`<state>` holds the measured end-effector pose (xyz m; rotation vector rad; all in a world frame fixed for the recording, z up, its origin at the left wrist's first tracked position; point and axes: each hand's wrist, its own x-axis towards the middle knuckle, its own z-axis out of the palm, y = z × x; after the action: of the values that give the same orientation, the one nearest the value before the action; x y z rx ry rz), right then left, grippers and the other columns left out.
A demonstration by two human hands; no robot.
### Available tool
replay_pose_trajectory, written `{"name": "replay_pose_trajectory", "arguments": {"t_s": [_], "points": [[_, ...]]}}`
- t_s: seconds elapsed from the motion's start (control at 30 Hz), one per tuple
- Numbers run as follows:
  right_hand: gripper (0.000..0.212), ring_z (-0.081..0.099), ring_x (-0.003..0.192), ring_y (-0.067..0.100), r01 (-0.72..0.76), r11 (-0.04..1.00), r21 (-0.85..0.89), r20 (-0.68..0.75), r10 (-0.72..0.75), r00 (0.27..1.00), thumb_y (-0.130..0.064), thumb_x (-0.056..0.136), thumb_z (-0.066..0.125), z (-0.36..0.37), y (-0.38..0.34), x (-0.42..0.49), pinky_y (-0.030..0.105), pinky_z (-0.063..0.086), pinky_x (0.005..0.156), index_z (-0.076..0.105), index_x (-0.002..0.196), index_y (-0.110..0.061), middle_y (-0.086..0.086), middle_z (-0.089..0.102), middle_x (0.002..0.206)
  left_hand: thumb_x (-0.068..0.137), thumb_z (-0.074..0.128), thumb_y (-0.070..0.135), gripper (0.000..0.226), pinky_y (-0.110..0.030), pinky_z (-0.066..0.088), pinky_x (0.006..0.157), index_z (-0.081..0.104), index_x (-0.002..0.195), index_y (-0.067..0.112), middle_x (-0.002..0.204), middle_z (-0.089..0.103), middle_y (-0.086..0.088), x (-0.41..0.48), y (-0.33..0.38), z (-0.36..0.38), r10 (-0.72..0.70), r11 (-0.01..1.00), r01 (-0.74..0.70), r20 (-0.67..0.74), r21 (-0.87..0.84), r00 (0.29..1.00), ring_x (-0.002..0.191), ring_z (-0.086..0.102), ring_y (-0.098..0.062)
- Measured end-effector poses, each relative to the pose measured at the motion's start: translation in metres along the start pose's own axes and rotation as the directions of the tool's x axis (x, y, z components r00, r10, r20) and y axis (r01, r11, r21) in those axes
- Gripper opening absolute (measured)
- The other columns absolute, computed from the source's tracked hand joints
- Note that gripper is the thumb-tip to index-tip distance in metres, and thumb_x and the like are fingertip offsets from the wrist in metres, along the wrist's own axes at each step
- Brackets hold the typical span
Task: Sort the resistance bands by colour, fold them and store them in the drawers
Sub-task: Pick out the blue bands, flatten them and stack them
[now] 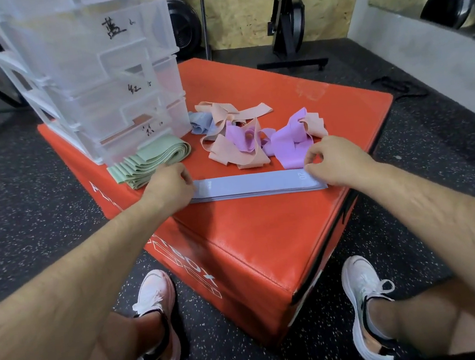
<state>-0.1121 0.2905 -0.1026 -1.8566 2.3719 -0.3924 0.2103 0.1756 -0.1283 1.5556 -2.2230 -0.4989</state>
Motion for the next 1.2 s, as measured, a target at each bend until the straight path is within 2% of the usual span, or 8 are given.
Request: {"name": "replay_pose_trajectory", "arguments": {"t_s": [0.13, 0.37, 0.43, 0.6, 0.83, 0.97, 1.1, 1.2], "points": [[0.013, 0.053, 0.079, 0.019, 0.113, 0.988, 0.100, -0.068, -0.107, 0.992, -0.031, 0.091, 0.058, -0.005, -0.040, 0.012, 0.031, 0.038, 0.060, 0.066, 0.081, -0.032, -0.010, 0.052, 0.076, 0.084, 0.067, 0.019, 0.005, -0.025, 0.041, 0.082, 0.066, 0.089, 0.018, 0.099, 0.050, -0.002, 0.008, 0.018, -0.007, 0.078, 0.997, -0.079, -0.064, -0.015, 0.995, 0.088, 0.053, -0.018], [0.021, 0.057, 0.098, 0.027, 0.330, 0.936, 0.126, -0.152, -0.310, 0.939, -0.022, 0.094, 0.051, 0.014, -0.110, 0.065, 0.036, 0.044, 0.080, 0.071, 0.092, -0.026, -0.009, 0.056, 0.088, 0.085, 0.058, 0.012, 0.026, -0.033, 0.045, 0.092, 0.068, 0.108, 0.013, 0.107, 0.060, -0.010, 0.049, 0.040, -0.015, 0.155, 0.988, -0.157, -0.099, -0.012, 0.983, 0.102, 0.059, -0.027], [0.025, 0.055, 0.111, 0.029, 0.341, 0.937, 0.070, -0.153, -0.328, 0.932, -0.025, 0.096, 0.049, 0.023, -0.125, 0.088, 0.037, 0.042, 0.089, 0.072, 0.107, -0.029, -0.007, 0.063, 0.104, 0.085, 0.058, 0.013, 0.030, -0.036, 0.044, 0.096, 0.067, 0.114, 0.012, 0.112, 0.060, -0.012, 0.063, 0.040, -0.015, 0.165, 0.986, -0.163, -0.076, 0.027, 0.983, 0.107, 0.058, -0.031], [0.034, 0.042, 0.129, 0.030, 0.276, 0.960, -0.054, -0.074, -0.279, 0.957, -0.028, 0.098, 0.044, 0.043, -0.165, 0.139, 0.041, 0.031, 0.103, 0.063, 0.125, -0.031, -0.002, 0.057, 0.134, 0.078, 0.041, 0.030, 0.041, -0.037, 0.045, 0.091, 0.065, 0.107, 0.014, 0.111, 0.062, -0.013, 0.086, 0.049, -0.013, 0.018, 1.000, -0.018, -0.025, 0.003, 1.000, 0.108, 0.058, -0.034], [0.044, 0.025, 0.145, 0.024, 0.136, 0.991, 0.015, 0.122, -0.137, 0.983, -0.038, 0.101, 0.046, 0.077, -0.181, 0.192, 0.038, 0.015, 0.118, 0.049, 0.144, -0.030, 0.000, 0.032, 0.160, 0.087, 0.050, 0.013, 0.041, -0.040, 0.038, 0.105, 0.053, 0.127, 0.008, 0.130, 0.049, -0.013, 0.105, 0.052, -0.006, -0.105, 0.994, 0.106, -0.075, 0.009, 0.992, 0.125, 0.044, -0.033], [0.038, 0.027, 0.143, 0.023, 0.135, 0.982, -0.129, 0.200, -0.108, 0.974, -0.034, 0.097, 0.047, 0.092, -0.181, 0.203, 0.049, 0.020, 0.116, 0.054, 0.134, -0.036, -0.005, 0.031, 0.158, 0.089, 0.047, 0.013, 0.035, -0.041, 0.037, 0.104, 0.056, 0.122, 0.008, 0.127, 0.051, -0.014, 0.112, 0.051, -0.005, -0.109, 0.994, 0.108, -0.087, -0.012, 0.990, 0.123, 0.044, -0.034], [0.031, 0.038, 0.131, 0.025, 0.105, 0.989, -0.101, 0.110, -0.094, 0.989, -0.034, 0.095, 0.047, 0.093, -0.184, 0.202, 0.045, 0.028, 0.107, 0.055, 0.125, -0.032, -0.009, 0.048, 0.142, 0.088, 0.046, 0.011, 0.035, -0.040, 0.037, 0.104, 0.056, 0.121, 0.007, 0.126, 0.051, -0.014, 0.108, 0.052, -0.011, -0.104, 0.994, 0.102, -0.080, -0.029, 0.991, 0.123, 0.044, -0.033], [0.032, 0.038, 0.132, 0.030, 0.125, 0.992, -0.005, -0.030, -0.125, 0.992, -0.030, 0.097, 0.044, 0.077, -0.180, 0.199, 0.044, 0.026, 0.111, 0.057, 0.127, -0.027, -0.010, 0.044, 0.148, 0.086, 0.046, 0.008, 0.040, -0.038, 0.035, 0.105, 0.057, 0.124, 0.008, 0.128, 0.053, -0.013, 0.104, 0.047, -0.017, -0.087, 0.996, 0.084, -0.112, -0.026, 0.990, 0.124, 0.045, -0.033]]}}
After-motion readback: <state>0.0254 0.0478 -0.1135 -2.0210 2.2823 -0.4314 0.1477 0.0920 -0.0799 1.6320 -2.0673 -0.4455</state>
